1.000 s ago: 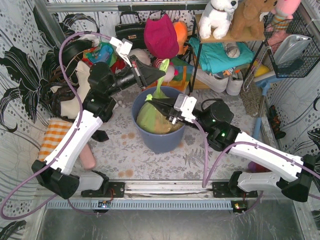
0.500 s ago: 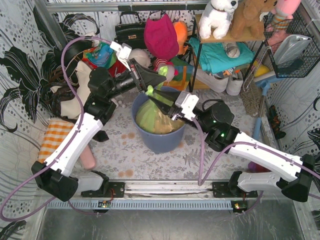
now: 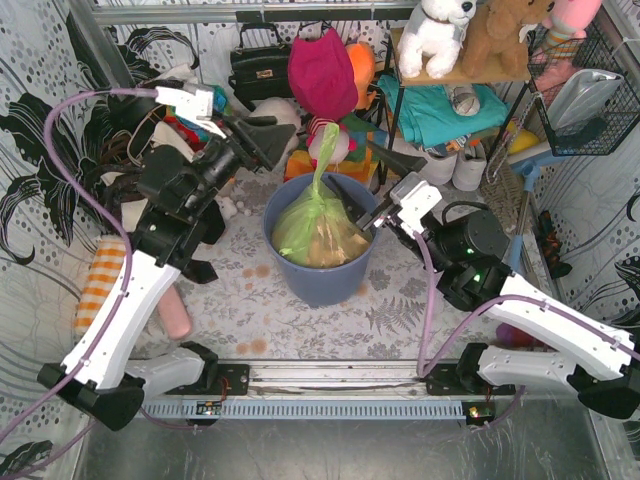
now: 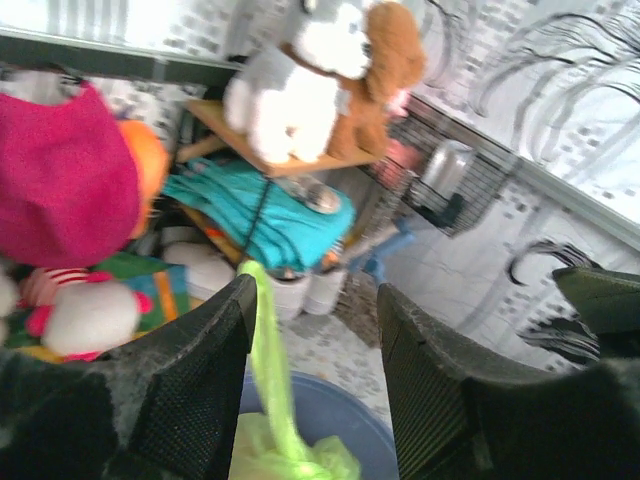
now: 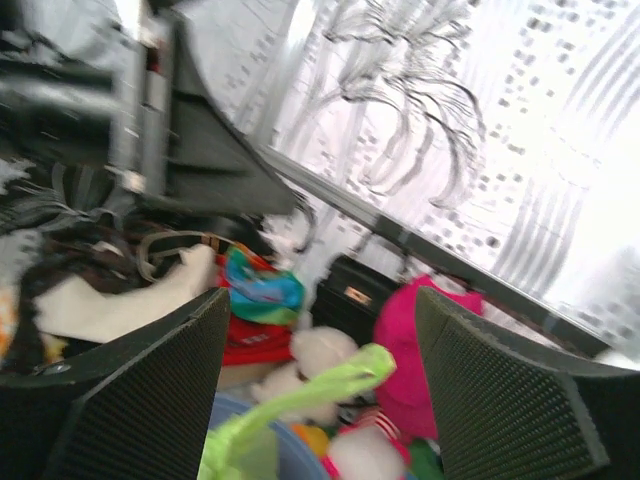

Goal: Tie the trash bag

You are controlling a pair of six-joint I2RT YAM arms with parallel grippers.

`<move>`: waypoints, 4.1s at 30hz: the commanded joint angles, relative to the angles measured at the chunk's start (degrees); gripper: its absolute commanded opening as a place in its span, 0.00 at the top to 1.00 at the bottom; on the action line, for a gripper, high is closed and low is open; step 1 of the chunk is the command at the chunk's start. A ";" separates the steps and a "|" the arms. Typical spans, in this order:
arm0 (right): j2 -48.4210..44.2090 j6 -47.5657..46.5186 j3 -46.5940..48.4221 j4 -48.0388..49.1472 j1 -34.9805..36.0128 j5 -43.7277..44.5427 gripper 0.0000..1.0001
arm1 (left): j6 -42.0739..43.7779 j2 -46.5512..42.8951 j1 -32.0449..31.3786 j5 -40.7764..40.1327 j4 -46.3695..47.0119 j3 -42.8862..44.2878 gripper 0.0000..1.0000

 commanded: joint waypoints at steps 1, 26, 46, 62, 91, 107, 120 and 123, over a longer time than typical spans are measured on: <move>-1.53 -6.31 0.78 -3.65 -2.80 11.71 0.25 | 7.62 -4.22 -0.12 -18.04 -2.34 -2.85 0.38; -9.34 18.06 -48.04 -2.68 -46.92 19.30 0.03 | 3.20 -17.73 -0.10 -73.46 16.49 -60.24 0.02; 16.44 24.49 -50.17 24.18 -54.88 8.92 0.03 | 19.51 6.38 10.82 -49.84 65.72 -72.81 0.02; 25.29 23.39 -50.75 36.63 -56.25 2.14 0.03 | 20.66 18.83 18.59 -27.14 70.87 -69.18 0.02; 28.69 25.15 -52.89 43.21 -59.39 -1.14 0.03 | 19.37 19.02 19.06 -29.23 67.66 -67.69 0.02; 28.69 25.46 -52.51 42.47 -59.33 -1.84 0.03 | 19.36 19.03 19.00 -29.33 67.75 -67.73 0.02; 28.69 25.46 -52.48 42.45 -59.39 -1.81 0.03 | 19.31 19.20 19.06 -29.04 67.29 -67.23 0.02; 28.65 25.48 -52.47 42.32 -59.39 -1.83 0.03 | 19.30 18.97 19.24 -28.75 67.20 -67.52 0.02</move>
